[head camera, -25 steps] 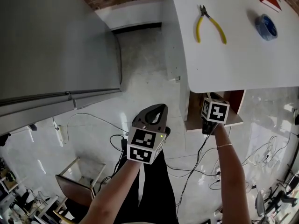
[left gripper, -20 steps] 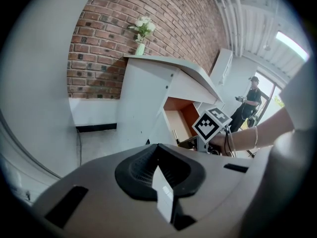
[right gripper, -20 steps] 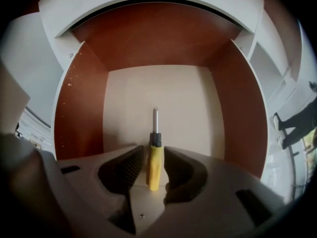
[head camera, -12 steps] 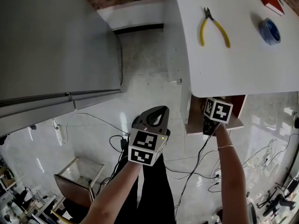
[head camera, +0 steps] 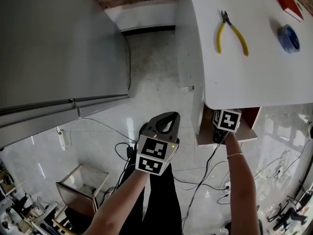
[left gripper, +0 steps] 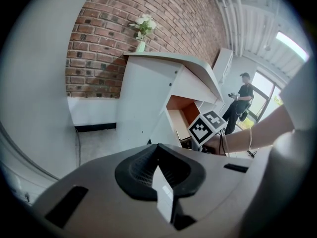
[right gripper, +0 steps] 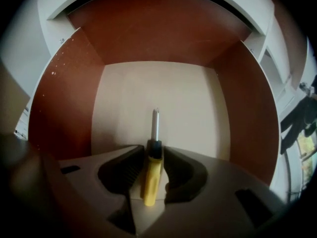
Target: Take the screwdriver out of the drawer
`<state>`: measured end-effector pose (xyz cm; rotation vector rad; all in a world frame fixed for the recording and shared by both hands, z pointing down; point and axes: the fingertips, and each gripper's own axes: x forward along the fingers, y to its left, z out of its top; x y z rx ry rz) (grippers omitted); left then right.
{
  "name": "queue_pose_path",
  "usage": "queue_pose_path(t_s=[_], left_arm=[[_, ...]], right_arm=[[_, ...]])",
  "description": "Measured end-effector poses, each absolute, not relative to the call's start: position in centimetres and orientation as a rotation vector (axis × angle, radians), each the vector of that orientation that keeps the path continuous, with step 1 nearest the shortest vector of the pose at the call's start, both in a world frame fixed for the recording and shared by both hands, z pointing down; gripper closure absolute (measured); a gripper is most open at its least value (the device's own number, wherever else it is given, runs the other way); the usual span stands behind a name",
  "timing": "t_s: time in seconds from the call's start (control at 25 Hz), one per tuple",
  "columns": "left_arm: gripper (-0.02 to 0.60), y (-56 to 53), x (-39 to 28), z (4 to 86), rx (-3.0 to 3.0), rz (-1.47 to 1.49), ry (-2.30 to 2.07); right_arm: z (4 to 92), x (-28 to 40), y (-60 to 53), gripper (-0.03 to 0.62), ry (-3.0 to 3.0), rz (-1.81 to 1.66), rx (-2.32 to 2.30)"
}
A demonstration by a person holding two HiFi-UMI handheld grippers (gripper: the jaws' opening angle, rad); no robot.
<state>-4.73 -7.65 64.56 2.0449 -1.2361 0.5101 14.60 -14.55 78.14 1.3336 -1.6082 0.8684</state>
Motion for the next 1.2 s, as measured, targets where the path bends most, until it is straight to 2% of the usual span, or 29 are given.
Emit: queue_pose_path(t_s=[0.44,1.2], left_arm=[[0.589,-7.6,-5.0,64.8,2.032,0.508,-1.233],[0.589,-8.6,-3.7,62.4,2.120,0.543,-1.174]], right_arm=[[78.4,14.1,-14.6,0.511,-1.624,0.853,1.318],[72.7,16.6,-14.2,0.514,-1.629,0.939,1.548]])
